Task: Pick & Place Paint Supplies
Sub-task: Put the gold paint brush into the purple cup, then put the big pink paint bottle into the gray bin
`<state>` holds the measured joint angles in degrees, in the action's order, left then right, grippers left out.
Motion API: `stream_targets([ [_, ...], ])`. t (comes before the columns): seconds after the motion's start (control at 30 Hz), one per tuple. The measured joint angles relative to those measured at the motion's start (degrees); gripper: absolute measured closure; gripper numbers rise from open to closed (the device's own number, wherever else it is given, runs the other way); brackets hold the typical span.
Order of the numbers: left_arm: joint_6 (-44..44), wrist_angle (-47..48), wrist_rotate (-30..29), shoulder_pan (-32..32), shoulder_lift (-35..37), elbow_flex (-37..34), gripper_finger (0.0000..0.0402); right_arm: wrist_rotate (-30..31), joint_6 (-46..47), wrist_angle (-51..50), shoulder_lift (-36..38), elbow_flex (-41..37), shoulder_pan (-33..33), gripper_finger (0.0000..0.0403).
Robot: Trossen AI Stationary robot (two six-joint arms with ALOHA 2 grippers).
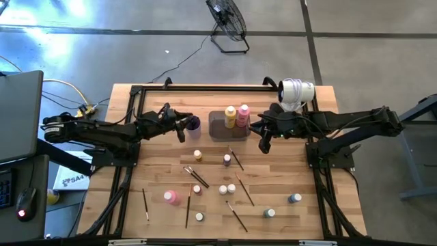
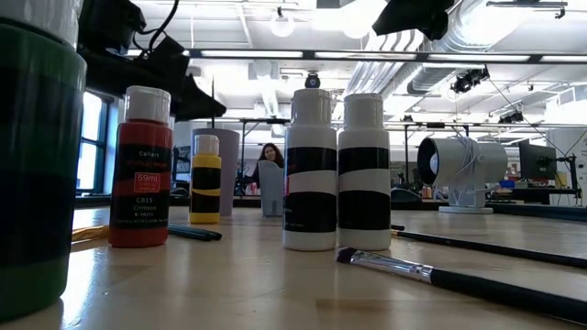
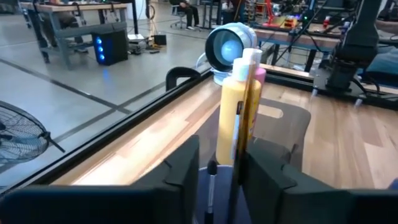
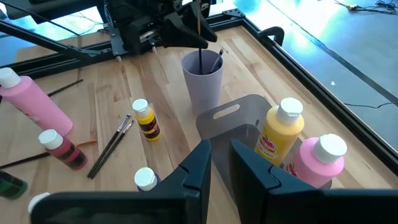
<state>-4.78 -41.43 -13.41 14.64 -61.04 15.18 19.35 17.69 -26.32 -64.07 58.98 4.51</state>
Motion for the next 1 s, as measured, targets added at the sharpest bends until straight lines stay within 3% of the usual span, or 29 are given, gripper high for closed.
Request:
stream_targets([
  [0.17, 0.4, -0.8, 0.0, 0.0, 0.0, 0.0, 0.0219, 0.0, 0.0, 0.0, 0.0, 0.0, 0.0, 0.0355],
  [0.3, 2.9, -1.3, 0.2, 0.0, 0.0, 1.2, 0.0187, 0.0, 0.0, 0.0, 0.0, 0.0, 0.0, 0.0355],
  [0.57, 3.0, -2.1, 2.1, 0.0, 0.0, 5.0, 0.0182, 0.0, 0.0, 0.0, 0.0, 0.0, 0.0, 0.0355],
  [0.83, 1.9, -2.2, 15.9, 0.0, 0.0, 9.7, 0.0181, 0.0, 0.0, 0.0, 0.0, 0.0, 0.0, 0.0355],
  [1.0, -1.6, -2.2, 19.2, 0.0, 0.0, 11.7, 0.0181, 0.0, -0.1, 0.0, 0.0, 0.0, 0.0, 0.0355],
])
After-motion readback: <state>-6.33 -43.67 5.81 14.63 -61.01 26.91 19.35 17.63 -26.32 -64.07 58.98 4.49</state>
